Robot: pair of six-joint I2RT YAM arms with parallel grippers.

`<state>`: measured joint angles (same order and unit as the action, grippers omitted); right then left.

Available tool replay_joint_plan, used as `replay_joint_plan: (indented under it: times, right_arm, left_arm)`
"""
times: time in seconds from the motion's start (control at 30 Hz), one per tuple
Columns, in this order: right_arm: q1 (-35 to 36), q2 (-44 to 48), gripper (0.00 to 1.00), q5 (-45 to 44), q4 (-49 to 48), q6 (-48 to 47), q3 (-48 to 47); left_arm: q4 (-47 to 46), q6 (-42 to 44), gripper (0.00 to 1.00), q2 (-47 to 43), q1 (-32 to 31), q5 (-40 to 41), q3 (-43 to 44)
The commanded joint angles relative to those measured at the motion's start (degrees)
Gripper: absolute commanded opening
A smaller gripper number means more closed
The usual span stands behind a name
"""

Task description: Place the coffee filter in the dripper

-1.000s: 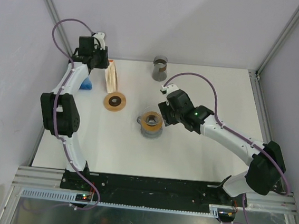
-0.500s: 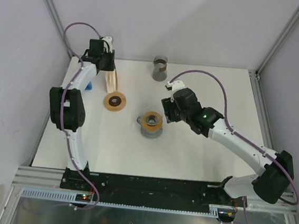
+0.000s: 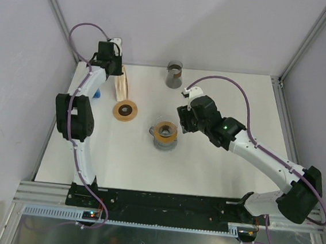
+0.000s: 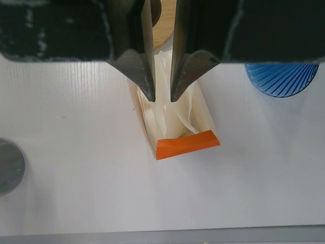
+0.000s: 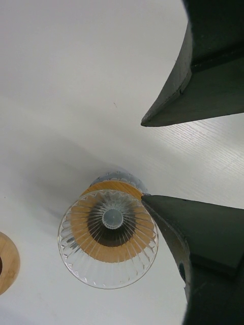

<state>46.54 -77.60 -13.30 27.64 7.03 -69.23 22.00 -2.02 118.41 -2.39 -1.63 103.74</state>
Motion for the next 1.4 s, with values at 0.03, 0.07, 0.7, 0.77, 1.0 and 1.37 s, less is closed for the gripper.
replay_joint_plan:
  times: [0.03, 0.07, 0.7, 0.77, 1.0, 1.37]
  right_arm:
    - [0.23, 1.04, 0.61, -1.08, -0.70, -0.07, -0.38]
    - [0.22, 1.00, 0.61, -0.97, -0.68, -0.16, -0.38]
    - [1.38, 0.70, 0.62, 0.62, -0.74, -2.42, -0.38]
    - [1.41, 0.52, 0.62, 0.64, -0.74, -2.51, -0.38]
    - [1.59, 0.00, 0.62, 0.73, -0.47, -2.43, -0.38]
    - [2.84, 0.28, 0.62, 0.55, 0.31, -2.97, -0.38]
  left_arm:
    - [-0.96, -0.09, 0.23, 1.25, 0.20, 2.72, 2.59]
    - [-0.98, -0.04, 0.23, 1.41, 0.20, 3.06, 2.59]
    - [-0.84, -0.11, 0.22, 3.81, 0.89, 3.81, 3.96]
    - [-0.87, -0.14, 0.21, 3.79, 0.96, 3.78, 3.84]
    - [-0.85, -0.30, 0.21, 2.61, 1.40, 2.94, 3.91]
    - [-0.81, -0.73, 0.21, 4.19, 1.43, 2.07, 2.51]
